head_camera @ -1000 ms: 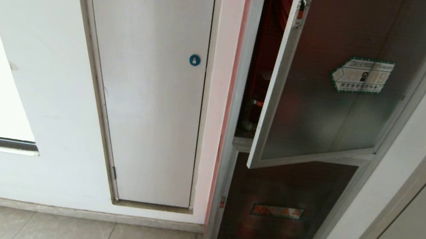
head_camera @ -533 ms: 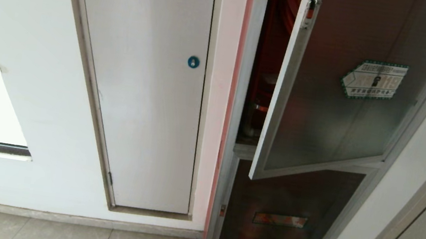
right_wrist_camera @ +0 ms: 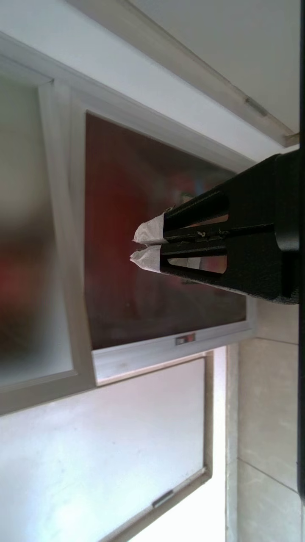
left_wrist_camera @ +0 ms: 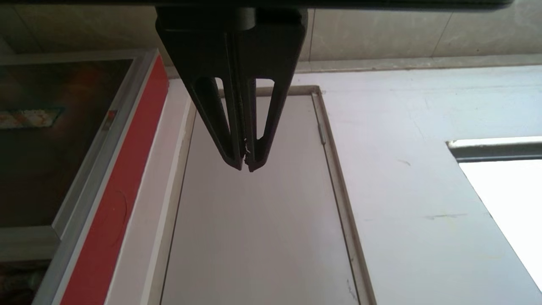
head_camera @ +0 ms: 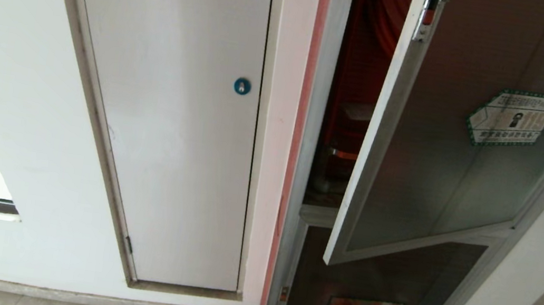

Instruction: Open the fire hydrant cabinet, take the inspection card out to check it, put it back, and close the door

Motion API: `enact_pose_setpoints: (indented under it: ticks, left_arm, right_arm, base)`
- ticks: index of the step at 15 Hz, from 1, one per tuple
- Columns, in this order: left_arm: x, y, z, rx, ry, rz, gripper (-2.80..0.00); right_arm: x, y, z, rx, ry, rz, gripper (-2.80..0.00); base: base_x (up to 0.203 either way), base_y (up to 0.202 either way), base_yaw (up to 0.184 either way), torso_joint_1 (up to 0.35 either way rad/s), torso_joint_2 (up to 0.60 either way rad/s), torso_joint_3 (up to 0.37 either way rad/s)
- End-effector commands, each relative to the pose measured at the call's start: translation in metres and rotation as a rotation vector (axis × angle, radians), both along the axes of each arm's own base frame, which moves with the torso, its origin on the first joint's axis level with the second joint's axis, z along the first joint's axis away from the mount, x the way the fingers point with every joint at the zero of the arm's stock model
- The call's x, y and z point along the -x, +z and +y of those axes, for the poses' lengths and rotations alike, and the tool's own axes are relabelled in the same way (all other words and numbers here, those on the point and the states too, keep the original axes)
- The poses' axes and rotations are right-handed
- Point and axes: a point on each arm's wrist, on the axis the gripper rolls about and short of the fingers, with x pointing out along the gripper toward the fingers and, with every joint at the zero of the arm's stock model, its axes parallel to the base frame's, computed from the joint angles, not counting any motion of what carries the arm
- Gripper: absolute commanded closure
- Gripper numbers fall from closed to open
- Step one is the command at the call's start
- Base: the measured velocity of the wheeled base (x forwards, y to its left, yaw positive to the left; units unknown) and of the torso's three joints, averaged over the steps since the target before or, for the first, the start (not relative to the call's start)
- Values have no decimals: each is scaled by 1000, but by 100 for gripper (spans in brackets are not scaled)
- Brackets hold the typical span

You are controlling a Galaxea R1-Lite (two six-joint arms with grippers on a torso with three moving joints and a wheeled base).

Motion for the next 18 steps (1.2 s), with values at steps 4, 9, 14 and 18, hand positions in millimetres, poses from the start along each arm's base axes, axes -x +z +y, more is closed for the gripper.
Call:
enact_pose_setpoints:
  ticks: [4, 9, 14, 18]
  left_arm:
    - [0, -2, 0, 1, 0, 5, 0]
    - [0, -2, 0, 0, 0, 5, 0]
    - [0, -2, 0, 0, 0, 5, 0]
    - [0, -2, 0, 5, 0, 5, 0]
  right_arm:
    - [0, 0, 0, 0, 0, -1, 0]
    - [0, 0, 0, 0, 0, -1, 0]
    - [0, 0, 0, 0, 0, -1, 0]
    - [0, 0, 0, 0, 0, -1, 0]
  base:
    - [197, 0, -1, 3, 5, 2]
    - [200, 0, 1, 4, 2, 1]
    - [198, 0, 1, 0, 1, 1]
    - [183, 0, 0, 6, 1, 2]
